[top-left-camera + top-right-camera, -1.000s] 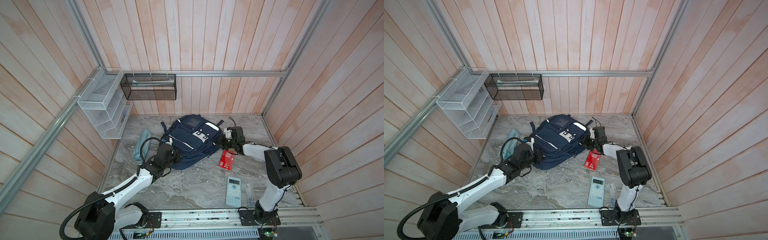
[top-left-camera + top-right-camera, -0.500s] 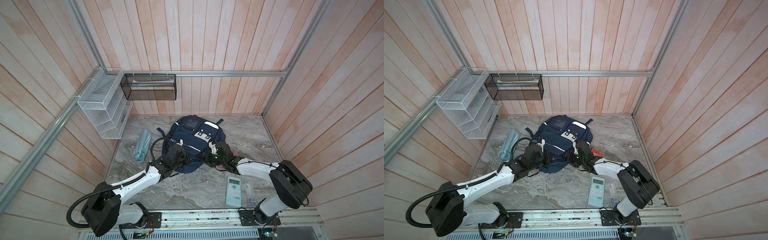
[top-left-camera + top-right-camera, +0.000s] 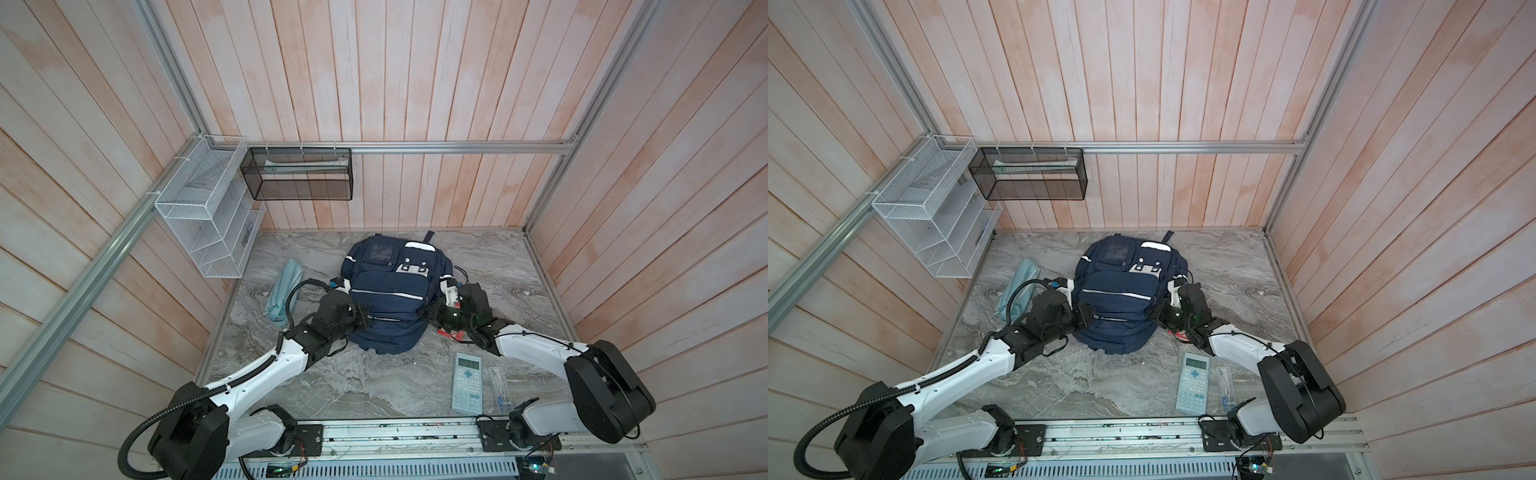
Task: Pack the student bag
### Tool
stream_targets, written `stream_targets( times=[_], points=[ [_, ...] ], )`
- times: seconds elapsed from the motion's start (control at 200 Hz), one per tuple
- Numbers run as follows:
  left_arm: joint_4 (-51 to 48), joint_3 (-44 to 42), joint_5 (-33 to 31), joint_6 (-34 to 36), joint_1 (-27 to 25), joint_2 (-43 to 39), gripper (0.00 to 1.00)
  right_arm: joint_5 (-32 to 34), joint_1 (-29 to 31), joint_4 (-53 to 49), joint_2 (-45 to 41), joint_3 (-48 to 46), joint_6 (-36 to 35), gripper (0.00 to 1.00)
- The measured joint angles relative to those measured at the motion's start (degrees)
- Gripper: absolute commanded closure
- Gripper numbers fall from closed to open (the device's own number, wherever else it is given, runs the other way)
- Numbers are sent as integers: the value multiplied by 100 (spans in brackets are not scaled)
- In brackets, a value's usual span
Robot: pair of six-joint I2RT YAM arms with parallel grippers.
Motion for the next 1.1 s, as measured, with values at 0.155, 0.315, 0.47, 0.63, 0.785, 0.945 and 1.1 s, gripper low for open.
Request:
stream_targets(
  times=[0.155,0.315,0.47,0.63,0.785,0.945,1.1],
  points=[
    [42,-20,413,243,391,-101,100,-931,-879,-623,476,483,-723,100],
    [-24,-15,542,297,382,-216,100,-1440,-1141,-1069,1246,1276,-1250,56],
    [-323,-9,238,247,146,-332,100,-411,-929,-1878,1266,2122,-1508,35],
    [-201,79,271,66,-127,28,100,52,-297,-1764,-116,1344,-590,26],
    [-116,243,247,-63,-417,358,100,407,1019,-1060,-417,839,361,25],
    [-37,376,219,-138,-645,367,100,525,1241,-254,507,695,1021,29],
    [-37,345,155,-251,-717,365,100,577,1231,365,1331,946,1246,82]
  ],
)
